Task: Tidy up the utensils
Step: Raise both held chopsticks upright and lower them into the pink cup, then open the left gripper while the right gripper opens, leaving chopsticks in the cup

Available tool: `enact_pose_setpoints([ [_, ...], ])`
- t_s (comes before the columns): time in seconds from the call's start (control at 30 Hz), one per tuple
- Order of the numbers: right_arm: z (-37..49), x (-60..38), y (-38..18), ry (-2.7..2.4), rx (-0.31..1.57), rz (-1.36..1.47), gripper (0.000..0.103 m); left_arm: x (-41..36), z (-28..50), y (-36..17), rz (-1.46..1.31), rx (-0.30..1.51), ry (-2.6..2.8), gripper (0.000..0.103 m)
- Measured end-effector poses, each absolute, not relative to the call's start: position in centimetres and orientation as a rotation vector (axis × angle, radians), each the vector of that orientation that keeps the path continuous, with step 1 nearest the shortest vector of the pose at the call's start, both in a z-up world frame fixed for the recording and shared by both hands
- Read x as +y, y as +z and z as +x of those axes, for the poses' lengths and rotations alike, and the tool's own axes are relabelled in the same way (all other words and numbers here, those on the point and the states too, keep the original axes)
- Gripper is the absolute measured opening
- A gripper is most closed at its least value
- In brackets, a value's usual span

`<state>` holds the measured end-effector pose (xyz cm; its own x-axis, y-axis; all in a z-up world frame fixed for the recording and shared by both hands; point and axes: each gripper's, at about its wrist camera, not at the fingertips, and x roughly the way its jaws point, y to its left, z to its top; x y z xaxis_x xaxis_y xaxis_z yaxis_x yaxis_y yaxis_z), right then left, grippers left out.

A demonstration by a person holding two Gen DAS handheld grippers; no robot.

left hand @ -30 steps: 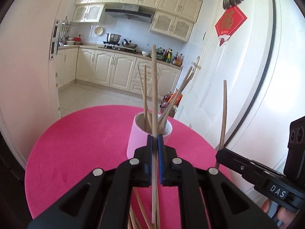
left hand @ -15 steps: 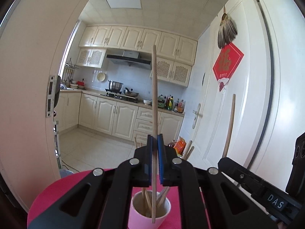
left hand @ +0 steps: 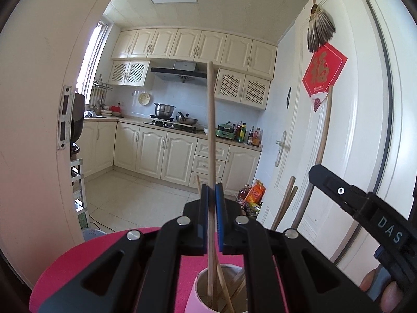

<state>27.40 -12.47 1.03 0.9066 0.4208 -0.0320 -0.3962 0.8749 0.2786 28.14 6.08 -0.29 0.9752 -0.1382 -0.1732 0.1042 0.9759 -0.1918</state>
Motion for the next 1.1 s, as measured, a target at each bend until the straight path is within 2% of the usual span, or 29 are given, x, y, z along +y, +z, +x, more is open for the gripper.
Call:
enact_pose_setpoints([
  [0.47, 27.7, -12.2, -0.9, 0.392, 0.135, 0.208, 0.007, 6.0, 28.7, -1.5, -0.168, 0.268, -0.134, 0.007],
  [0.5, 27.7, -12.2, -1.1, 0.393, 0.142, 0.209, 0.007, 5.9, 28.7, -1.5, -0.165, 0.273, -0.133, 0.008],
  [0.53, 27.7, -12.2, -1.2, 0.391, 0.145, 0.209, 0.007, 6.0, 28.7, -1.5, -0.164, 0.278, -0.132, 0.016],
  [0.57, 27.7, -12.2, -1.2, 0.389, 0.150, 0.207, 0.007, 6.0, 28.6, -1.6, -0.166, 0.280, -0.128, 0.028],
  [0.6, 27.8, -12.2, -1.3, 0.389, 0.155, 0.206, 0.007, 6.1, 28.5, -1.6, -0.168, 0.279, -0.124, 0.030],
  [0.83, 27.4, -12.1, -1.6, 0.382, 0.169, 0.200, 0.007, 6.6, 28.0, -1.4, -0.179, 0.295, -0.125, 0.031],
  [1.1, 27.0, -11.9, -1.9, 0.378, 0.198, 0.199, 0.007, 6.7, 27.1, -1.1, -0.169, 0.299, -0.112, 0.036],
])
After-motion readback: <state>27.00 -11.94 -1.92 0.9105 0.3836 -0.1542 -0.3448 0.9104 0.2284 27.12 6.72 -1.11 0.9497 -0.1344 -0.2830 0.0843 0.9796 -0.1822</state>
